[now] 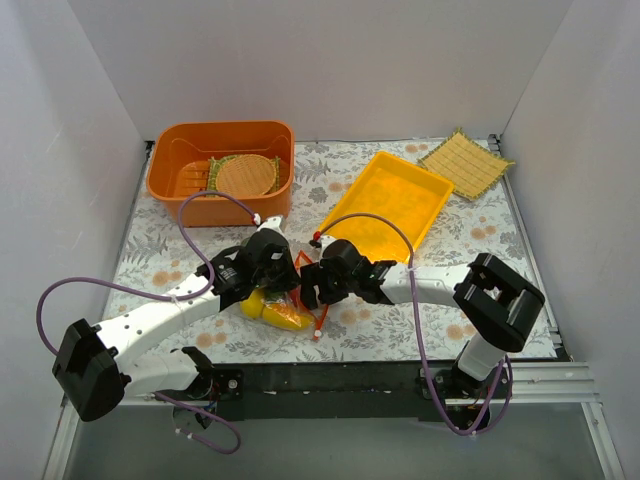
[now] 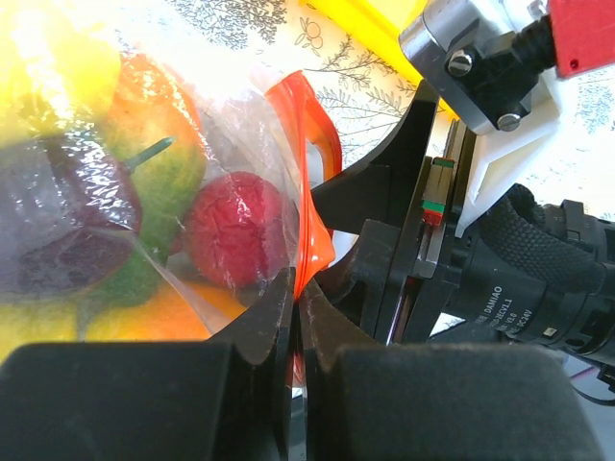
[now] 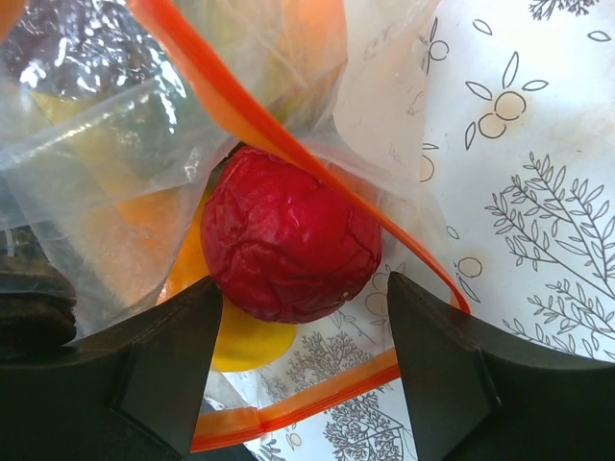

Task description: Open the zip-top bag and remove the fake food

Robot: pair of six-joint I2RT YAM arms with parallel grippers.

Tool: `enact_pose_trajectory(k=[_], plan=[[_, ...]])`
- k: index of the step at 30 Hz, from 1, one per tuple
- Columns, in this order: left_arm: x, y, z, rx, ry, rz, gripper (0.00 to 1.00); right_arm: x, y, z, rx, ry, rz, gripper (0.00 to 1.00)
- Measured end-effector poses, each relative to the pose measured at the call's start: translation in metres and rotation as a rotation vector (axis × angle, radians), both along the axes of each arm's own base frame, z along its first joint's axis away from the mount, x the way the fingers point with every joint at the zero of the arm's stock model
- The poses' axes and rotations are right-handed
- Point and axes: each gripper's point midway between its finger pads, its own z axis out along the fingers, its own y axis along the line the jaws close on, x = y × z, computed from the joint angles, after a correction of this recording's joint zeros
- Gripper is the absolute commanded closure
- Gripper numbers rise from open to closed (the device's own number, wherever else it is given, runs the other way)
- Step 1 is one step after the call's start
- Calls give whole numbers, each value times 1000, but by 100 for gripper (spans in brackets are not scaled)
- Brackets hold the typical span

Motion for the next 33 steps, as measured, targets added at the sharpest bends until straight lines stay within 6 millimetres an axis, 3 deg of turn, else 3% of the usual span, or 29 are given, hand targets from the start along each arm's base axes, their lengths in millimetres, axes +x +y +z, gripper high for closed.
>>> enact_pose_trajectory(k=[14, 17, 18, 22, 26, 33], plan=[[5, 6, 3, 0, -38, 36, 100, 5, 10, 2, 52, 1, -29, 24], [6, 8, 3, 6, -42, 43, 100, 7, 12, -1, 56, 3, -37, 31], [6, 8, 2, 7, -42, 44, 100, 7, 13, -3, 56, 7, -41, 40], [-1, 0, 3, -13, -28, 28, 100, 15, 17, 1, 79, -11, -69, 58], [-2, 6, -2, 11, -17, 69, 100, 17, 16, 6, 81, -32, -77, 62], [6, 26, -14, 89, -11, 182, 100, 16, 9, 39, 109, -84, -64, 65]])
